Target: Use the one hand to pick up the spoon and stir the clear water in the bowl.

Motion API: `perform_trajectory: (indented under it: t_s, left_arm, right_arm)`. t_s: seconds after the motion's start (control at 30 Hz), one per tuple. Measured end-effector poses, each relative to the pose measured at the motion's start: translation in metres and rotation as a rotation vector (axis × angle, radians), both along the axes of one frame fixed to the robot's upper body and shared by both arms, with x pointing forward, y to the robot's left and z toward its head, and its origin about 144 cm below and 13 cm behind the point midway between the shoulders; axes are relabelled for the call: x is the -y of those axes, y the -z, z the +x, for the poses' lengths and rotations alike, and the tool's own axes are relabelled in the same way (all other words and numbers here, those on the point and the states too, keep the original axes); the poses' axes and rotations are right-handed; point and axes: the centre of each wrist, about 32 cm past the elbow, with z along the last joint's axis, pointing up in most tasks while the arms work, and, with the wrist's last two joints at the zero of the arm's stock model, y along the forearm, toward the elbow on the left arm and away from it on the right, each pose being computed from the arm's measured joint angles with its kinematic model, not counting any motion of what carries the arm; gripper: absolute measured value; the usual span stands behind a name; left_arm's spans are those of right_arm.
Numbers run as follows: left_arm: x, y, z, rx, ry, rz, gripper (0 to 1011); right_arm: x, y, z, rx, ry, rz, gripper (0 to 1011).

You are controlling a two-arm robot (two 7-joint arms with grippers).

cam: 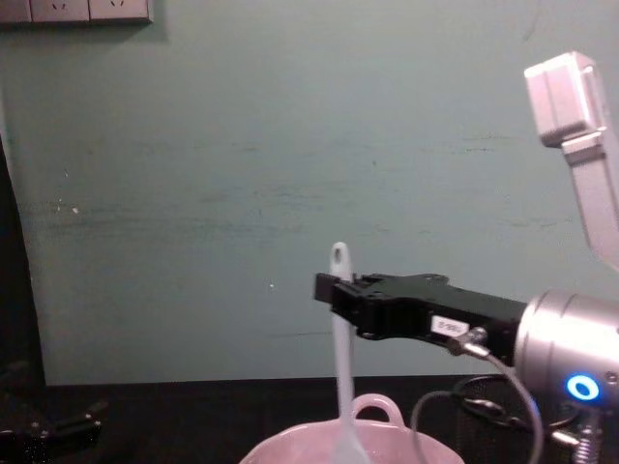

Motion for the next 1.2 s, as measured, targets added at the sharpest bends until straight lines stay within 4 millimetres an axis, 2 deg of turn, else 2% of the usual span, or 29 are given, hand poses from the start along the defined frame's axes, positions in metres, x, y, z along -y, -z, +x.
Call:
perform_trajectory:
  t_s: [0.2, 0.3, 0.53, 0.8, 1.2]
  left_arm:
    - [0.000, 0.000, 0.000, 0.000, 0.000, 0.000, 1011]
    - [0.000, 0.000, 0.000, 0.000, 0.000, 0.000, 1011]
    - [0.000, 0.000, 0.000, 0.000, 0.000, 0.000, 1011]
    - [0.000, 0.000, 0.000, 0.000, 0.000, 0.000, 1011]
    - [0.000, 0.000, 0.000, 0.000, 0.000, 0.000, 1011]
  right_arm:
    - [-0.018, 0.003, 0.001, -0.005, -0.044, 0.009, 121]
    - [-0.029, 0.005, 0.005, -0.010, -0.066, 0.011, 121]
    - [-0.042, 0.003, 0.019, -0.009, -0.073, 0.017, 120]
    - [-0.039, -0.002, 0.033, -0.003, -0.045, 0.007, 121]
    - [-0.020, -0.007, 0.042, 0.006, 0.021, 0.001, 121]
